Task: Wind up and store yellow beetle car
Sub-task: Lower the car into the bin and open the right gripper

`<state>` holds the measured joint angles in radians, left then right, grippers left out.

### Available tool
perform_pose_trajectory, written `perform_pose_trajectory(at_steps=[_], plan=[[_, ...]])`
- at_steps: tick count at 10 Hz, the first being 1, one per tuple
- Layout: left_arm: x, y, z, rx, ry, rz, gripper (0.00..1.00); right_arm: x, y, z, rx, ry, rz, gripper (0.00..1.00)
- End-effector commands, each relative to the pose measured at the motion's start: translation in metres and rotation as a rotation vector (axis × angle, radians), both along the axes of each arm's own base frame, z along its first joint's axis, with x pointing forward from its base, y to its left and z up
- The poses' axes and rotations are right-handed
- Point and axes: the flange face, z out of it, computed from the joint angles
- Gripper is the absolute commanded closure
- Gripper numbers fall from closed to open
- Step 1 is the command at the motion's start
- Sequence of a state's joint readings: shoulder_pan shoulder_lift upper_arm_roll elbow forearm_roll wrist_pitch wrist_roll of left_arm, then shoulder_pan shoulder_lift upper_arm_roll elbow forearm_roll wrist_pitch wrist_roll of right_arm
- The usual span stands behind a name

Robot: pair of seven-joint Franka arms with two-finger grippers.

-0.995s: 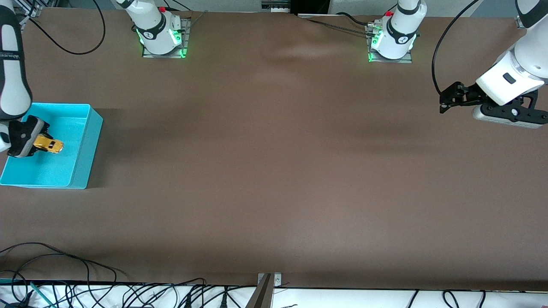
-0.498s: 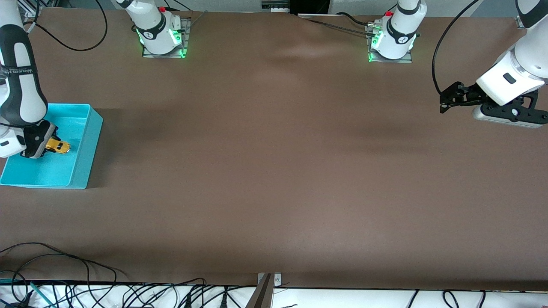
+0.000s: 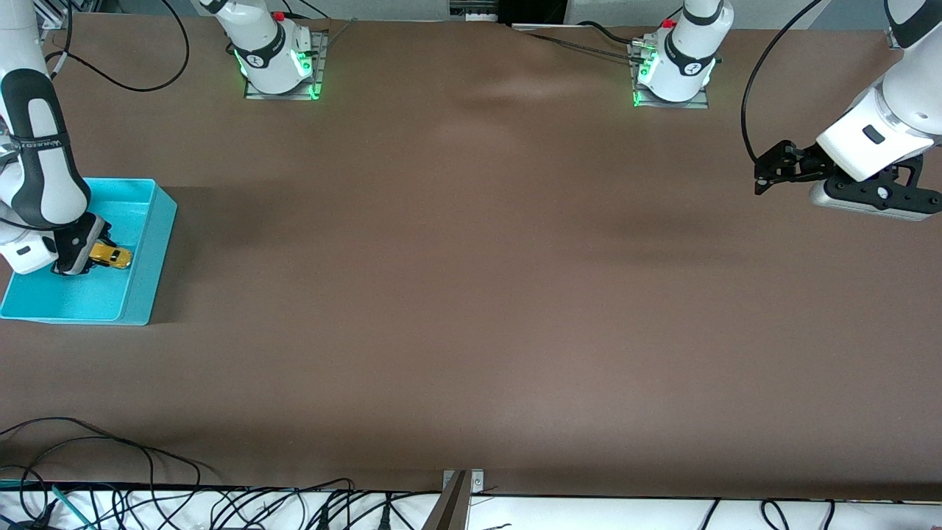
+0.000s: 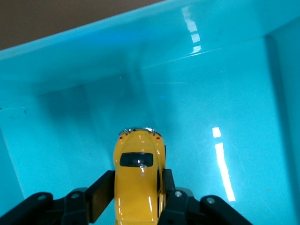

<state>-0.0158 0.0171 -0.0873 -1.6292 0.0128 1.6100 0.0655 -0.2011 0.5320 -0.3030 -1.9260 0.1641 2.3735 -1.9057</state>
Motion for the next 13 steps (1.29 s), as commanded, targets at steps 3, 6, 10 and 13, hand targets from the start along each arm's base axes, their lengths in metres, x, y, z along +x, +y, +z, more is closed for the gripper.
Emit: perform_pose_trajectory(at_steps=[3,6,10,13], plan=[[-0.001,-0.002,0.006,0.017,-0.001,-0.022,0.0,0.002,-0.012,-0.009,0.016,-0.012,-0.002,1.0],[-0.001,-0.001,0.006,0.017,-0.003,-0.021,0.0,0.003,-0.011,-0.009,0.021,-0.013,-0.002,1.0],[-0.001,0.0,0.006,0.017,-0.001,-0.019,0.0,0.016,-0.008,0.007,0.013,-0.04,0.015,0.0],[-0.002,-0.005,0.006,0.017,-0.001,-0.022,0.0,0.036,0.015,0.081,0.023,-0.118,0.012,0.0]])
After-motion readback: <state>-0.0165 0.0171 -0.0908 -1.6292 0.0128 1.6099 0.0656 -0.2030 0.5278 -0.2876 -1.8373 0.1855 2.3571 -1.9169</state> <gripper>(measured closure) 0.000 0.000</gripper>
